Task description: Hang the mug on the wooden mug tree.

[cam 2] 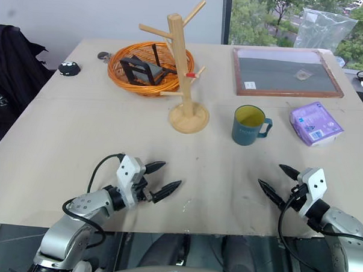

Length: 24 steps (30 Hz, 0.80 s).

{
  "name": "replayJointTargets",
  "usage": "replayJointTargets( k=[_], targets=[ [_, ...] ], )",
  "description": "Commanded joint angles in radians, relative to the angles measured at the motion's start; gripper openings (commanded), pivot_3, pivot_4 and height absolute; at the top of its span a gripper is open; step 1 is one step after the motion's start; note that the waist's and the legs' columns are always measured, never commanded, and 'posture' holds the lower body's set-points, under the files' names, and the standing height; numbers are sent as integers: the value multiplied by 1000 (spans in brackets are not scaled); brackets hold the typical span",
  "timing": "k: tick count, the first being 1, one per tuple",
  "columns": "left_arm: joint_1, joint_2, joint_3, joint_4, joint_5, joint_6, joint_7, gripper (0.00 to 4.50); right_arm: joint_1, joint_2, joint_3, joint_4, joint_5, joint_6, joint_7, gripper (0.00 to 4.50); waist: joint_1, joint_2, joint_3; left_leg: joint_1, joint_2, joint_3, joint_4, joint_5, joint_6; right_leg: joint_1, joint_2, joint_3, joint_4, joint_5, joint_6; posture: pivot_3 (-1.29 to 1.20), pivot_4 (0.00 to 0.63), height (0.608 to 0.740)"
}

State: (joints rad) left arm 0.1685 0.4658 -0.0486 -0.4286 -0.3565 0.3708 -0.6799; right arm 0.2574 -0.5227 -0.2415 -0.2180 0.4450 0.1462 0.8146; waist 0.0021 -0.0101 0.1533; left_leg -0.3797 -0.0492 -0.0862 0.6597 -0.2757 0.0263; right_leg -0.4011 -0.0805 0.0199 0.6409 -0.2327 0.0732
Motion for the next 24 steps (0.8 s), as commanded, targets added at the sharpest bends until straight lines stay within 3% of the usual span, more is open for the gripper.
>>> replayJointTargets(
  k=[1, 16, 24],
  targets=[
    [36, 15, 2, -43, -12, -25, -22, 4500, 2, 13, 1, -20, -4, -29, -12, 4478, 1, 0, 0, 0, 0, 0, 0, 0, 0, 0, 0, 0, 0, 0, 0, 0, 150, 740],
    [37, 10, 5, 30, 8, -136, -52, 4500, 1, 51, 30, -23, -33, -41, -54, 4478, 10, 0, 0, 0, 0, 0, 0, 0, 0, 0, 0, 0, 0, -1, -2, 0, 150, 740],
    [-5, 15, -5, 47, 19, -154, -64, 4500, -56, 75, 20, -2, -73, -26, -150, 4478, 10, 0, 0, 0, 0, 0, 0, 0, 0, 0, 0, 0, 0, 0, 0, 0, 150, 740]
  ],
)
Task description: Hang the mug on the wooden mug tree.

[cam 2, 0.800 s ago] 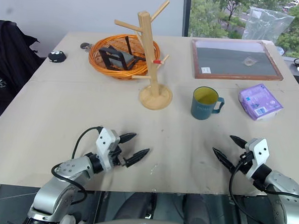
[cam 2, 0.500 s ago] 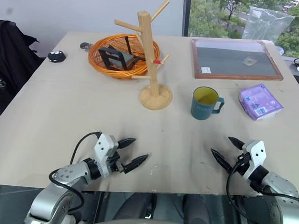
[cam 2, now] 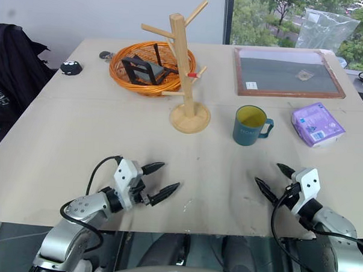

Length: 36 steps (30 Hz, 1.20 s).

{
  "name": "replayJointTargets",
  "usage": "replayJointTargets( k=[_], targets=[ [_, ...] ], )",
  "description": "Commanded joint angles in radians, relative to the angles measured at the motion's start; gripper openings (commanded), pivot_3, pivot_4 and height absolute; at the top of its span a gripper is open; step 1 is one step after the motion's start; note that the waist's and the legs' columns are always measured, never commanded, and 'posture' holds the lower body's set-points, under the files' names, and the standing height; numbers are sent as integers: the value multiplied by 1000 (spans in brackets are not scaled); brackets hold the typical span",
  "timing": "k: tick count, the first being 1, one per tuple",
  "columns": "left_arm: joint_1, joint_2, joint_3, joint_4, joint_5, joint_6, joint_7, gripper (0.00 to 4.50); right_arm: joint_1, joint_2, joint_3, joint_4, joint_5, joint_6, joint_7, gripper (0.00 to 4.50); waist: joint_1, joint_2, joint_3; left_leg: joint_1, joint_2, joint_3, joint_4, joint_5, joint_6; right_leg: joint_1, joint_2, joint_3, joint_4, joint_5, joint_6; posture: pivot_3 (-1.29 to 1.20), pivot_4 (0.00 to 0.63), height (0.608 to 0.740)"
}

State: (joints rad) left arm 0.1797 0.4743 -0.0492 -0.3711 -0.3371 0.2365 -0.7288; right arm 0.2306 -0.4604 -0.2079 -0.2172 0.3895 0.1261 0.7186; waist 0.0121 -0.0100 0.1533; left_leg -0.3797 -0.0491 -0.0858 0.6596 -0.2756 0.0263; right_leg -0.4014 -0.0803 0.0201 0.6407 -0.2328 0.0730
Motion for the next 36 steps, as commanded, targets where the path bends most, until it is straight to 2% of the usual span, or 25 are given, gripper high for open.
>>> replayJointTargets(
  k=[1, 6, 12, 19, 26, 34, 36],
  targets=[
    [-24, 9, -6, -12, -1, -18, -19, 4500, -41, 18, -15, 2, -26, -2, -77, 4478, 0, 0, 0, 0, 0, 0, 0, 0, 0, 0, 0, 0, 0, 0, 0, 0, 150, 740],
    [-168, 25, -18, -90, -79, 134, -31, 4500, -182, 79, -28, 33, -43, 76, -246, 4478, 0, 0, 0, 0, 0, 0, 0, 0, 0, 0, 0, 0, 0, 0, 0, 0, 150, 740],
    [-351, 70, -81, -121, -93, 274, -60, 4500, -327, 104, -4, 159, -118, 112, -365, 4478, -2, 0, 0, 0, -1, 0, 0, 3, -5, 0, 1, 0, 1, 0, 0, 0, 150, 740],
    [-531, 41, -122, -110, -116, 389, -37, 4500, -415, 149, 1, 237, -142, 49, -407, 4478, -12, 0, 0, 0, -1, 0, 0, 3, -5, -1, 1, 1, 1, 0, 0, 0, 150, 740],
    [-584, 12, -144, -113, -96, 429, 3, 4500, -462, 170, 17, 298, -168, 8, -414, 4478, -30, 0, 0, 0, -1, 0, 0, 3, -5, -1, 2, 1, 1, 0, 0, 0, 150, 740],
    [-600, -6, -154, -128, -91, 435, 31, 4500, -523, 186, 24, 409, -180, -58, -394, 4478, -27, 0, 0, 0, -1, 0, 0, 3, -5, -1, 2, 2, 1, 0, 0, 0, 150, 740],
    [-600, -8, -154, -128, -89, 433, 33, 4500, -536, 187, 27, 433, -181, -71, -385, 3630, -28, 0, 0, 0, -1, 1, 0, 3, -5, -1, 2, 2, 1, 0, 0, 0, 150, 740]
  ],
)
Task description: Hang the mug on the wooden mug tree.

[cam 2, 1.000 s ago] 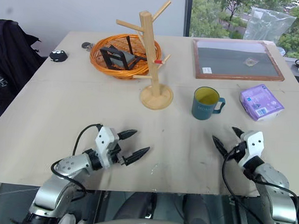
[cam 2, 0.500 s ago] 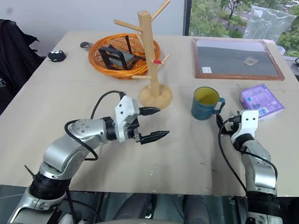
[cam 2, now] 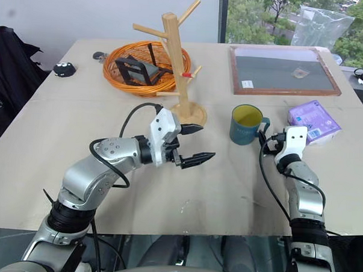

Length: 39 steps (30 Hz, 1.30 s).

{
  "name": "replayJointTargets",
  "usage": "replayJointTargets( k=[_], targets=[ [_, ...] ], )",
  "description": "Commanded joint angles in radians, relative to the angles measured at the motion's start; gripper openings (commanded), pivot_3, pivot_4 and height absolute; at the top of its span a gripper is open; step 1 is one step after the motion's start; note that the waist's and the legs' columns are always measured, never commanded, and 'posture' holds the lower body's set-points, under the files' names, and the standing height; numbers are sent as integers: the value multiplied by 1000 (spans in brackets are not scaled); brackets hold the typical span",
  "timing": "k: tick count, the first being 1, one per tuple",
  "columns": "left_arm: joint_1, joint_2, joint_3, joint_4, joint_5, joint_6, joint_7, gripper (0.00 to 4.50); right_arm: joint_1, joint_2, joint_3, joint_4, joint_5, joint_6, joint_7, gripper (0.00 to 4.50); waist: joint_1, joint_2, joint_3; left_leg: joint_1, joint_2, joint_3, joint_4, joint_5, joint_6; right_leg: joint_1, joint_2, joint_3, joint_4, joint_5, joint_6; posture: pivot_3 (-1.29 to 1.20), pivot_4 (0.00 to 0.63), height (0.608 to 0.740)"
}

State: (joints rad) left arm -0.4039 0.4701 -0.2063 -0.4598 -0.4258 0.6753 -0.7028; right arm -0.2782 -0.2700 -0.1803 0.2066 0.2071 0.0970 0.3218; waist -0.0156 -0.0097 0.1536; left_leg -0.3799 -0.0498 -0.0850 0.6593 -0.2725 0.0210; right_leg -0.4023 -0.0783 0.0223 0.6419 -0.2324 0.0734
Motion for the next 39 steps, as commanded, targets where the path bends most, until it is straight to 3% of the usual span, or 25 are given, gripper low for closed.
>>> replayJointTargets(
  k=[1, 4, 19, 22, 24, 31, 39],
  targets=[
    [-16, -4, 2, -39, 1, -7, 8, 4500, -31, -3, 1, 18, 2, -47, 15, 3160, 0, 0, 0, 0, 0, 0, 0, 0, 0, 0, 0, 0, 0, 0, 0, 0, 150, 740],
    [-3, -8, -2, -41, 3, -12, 14, 4500, -52, 0, 11, 60, 13, -67, 54, 1674, 0, 0, 0, 0, 0, 0, 0, 0, 0, 0, 0, 0, 0, 0, 0, 0, 150, 740],
    [61, -3, 6, -23, 42, -77, 12, 4500, -71, -4, 33, 62, 21, -111, 149, 1674, -1, 0, 0, 0, 0, 0, 0, 0, 0, 0, 0, 0, 0, 0, 0, 0, 150, 740],
    [63, -10, 5, -24, 45, -79, 15, 4500, -73, -9, 37, 62, 25, -103, 166, 868, -1, 0, 0, 0, 0, 0, 0, 0, 0, 0, 0, 0, 0, 0, 0, 0, 150, 740],
    [66, -14, 3, -26, 47, -79, 17, 4500, -73, -9, 37, 62, 26, -99, 167, 42, -1, 0, 0, 0, 0, 0, 0, 0, 0, 0, 0, 0, 0, 0, 0, 0, 150, 740],
    [96, -16, 21, -35, 52, -92, 30, 4500, -75, -29, 33, 28, 39, -64, 178, 42, 0, 0, 0, 0, 0, 0, 0, 0, 0, 0, 0, 0, 0, 0, 0, 0, 150, 740],
    [224, -63, 139, -55, 0, -217, 52, 4500, -159, -184, 115, -282, 67, 195, 290, 42, -3, 1, 1, -2, 1, 2, 0, 0, 0, -4, 0, 2, 1, 0, 0, 0, 150, 740]
  ],
)
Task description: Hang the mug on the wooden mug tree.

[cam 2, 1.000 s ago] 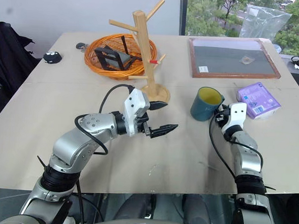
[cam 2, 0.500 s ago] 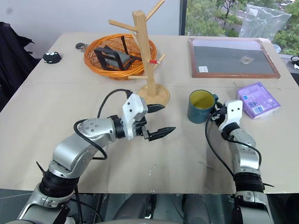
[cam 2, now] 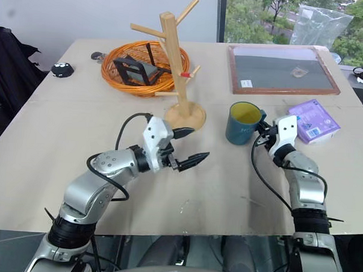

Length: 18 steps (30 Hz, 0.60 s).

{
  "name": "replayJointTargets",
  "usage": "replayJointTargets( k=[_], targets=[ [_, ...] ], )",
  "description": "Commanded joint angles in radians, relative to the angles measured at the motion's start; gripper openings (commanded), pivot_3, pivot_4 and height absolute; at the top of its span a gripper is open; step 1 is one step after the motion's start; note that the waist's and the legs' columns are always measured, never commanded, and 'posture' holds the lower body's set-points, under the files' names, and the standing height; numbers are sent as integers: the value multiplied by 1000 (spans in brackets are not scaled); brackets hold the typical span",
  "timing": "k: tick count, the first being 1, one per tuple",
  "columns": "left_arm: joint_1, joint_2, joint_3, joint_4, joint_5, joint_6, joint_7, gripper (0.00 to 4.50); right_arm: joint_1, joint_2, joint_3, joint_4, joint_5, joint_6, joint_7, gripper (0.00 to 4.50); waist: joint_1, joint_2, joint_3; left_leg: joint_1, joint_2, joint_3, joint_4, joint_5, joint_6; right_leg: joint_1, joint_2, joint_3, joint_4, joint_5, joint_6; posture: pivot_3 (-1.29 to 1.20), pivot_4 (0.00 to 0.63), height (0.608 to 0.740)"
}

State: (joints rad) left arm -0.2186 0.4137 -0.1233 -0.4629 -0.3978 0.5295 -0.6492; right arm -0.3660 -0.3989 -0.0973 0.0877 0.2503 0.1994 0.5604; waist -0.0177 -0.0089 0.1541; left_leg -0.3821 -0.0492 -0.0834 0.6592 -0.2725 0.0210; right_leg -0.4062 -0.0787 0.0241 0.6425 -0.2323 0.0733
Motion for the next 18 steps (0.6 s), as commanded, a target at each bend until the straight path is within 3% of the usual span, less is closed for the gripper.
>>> replayJointTargets(
  k=[1, 5, 11, 18],
  targets=[
    [61, -15, 75, -54, -34, -98, -1, 4500, -100, -90, 54, -204, 24, 146, 75, 42, 0, 0, 0, 0, 0, 0, 0, 0, 0, 0, 0, 0, 0, 0, 0, 0, 150, 740],
    [121, -84, 187, -52, -100, -251, -3, 4500, -252, -206, 146, -306, -3, 309, 154, 42, 4, 0, 0, -1, 0, 0, 0, 0, 0, -1, -1, 0, 0, 0, 0, 0, 150, 740],
    [128, -160, 269, -30, -124, -406, 33, 4500, -491, -274, 249, -352, 11, 477, 260, 42, 12, -1, 0, -5, 0, -2, 1, 0, 0, -2, -2, -3, -2, 0, 0, 0, 150, 740],
    [101, -138, 304, -48, -171, -444, 22, 4500, -681, -295, 360, -303, 8, 523, 423, 42, 9, -1, 0, -11, -1, -3, 2, 0, 0, -7, -2, -5, -2, 0, 0, 0, 150, 740]
  ],
)
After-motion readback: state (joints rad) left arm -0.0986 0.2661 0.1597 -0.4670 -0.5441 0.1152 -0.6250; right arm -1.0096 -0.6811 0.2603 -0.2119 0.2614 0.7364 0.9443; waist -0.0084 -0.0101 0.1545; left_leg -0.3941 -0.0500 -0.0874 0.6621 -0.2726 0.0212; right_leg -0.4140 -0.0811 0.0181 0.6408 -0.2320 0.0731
